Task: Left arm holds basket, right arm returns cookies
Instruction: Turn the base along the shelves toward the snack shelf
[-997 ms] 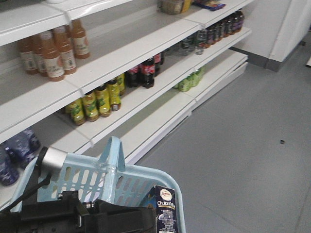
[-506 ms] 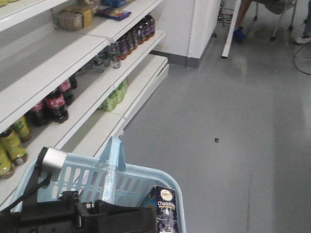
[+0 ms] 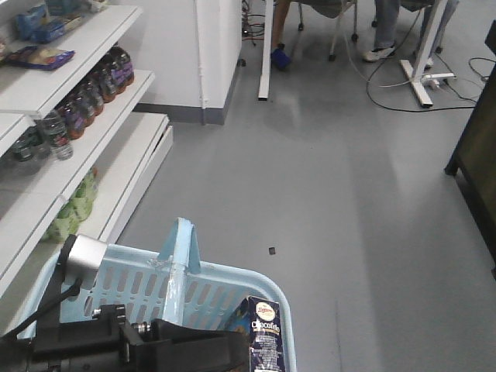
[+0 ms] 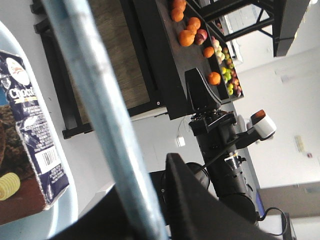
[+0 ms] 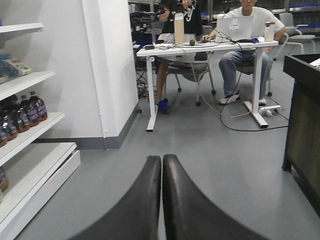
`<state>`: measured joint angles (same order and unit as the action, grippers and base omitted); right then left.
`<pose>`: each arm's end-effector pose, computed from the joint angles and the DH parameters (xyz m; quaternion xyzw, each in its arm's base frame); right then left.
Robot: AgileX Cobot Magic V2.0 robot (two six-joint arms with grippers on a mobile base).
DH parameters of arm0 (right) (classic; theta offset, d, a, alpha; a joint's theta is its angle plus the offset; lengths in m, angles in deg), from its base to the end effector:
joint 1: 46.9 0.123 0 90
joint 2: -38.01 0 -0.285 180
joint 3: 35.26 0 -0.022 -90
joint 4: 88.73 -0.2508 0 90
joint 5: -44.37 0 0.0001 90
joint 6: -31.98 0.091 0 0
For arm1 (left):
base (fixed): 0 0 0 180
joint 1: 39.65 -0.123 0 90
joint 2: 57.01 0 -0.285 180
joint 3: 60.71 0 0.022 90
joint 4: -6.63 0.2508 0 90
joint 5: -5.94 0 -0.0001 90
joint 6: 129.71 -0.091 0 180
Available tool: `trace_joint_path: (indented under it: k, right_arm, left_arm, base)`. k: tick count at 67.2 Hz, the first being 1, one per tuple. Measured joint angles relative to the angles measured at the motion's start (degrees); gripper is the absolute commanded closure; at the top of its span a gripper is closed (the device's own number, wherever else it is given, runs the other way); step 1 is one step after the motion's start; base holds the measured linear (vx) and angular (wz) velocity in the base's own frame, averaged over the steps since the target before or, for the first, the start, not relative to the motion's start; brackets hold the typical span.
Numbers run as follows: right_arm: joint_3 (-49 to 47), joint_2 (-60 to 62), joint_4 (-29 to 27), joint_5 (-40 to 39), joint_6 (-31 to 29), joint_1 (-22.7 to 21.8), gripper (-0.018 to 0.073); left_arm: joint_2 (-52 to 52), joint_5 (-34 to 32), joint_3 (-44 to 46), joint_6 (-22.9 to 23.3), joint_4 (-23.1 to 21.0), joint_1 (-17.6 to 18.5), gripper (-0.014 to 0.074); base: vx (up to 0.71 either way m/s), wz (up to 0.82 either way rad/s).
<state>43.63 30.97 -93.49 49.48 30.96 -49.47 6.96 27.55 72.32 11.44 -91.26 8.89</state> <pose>0.0567 -0.0019 0.1960 0.0366 0.7125 0.0097 0.7007 0.1059 -0.1702 0.2841 0.0321 0.8009 -0.5567 0.2180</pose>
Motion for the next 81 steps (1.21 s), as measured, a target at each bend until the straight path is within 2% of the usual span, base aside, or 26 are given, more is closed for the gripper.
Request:
trace_joint_path:
  k: [21,81]
  right_arm:
    - [0.0,0.0,0.0,0.0,0.0,0.0,0.0567]
    - [0.0,0.0,0.0,0.0,0.0,0.0,0.0567]
  left_arm:
    - [0.0,0.2,0.0,0.0,0.0,0.0,0.0603]
    - [0.0,0.2,0.0,0.0,0.0,0.0,0.0603]
  base:
    - [0.42,-0.25]
    - [0.42,-0.02]
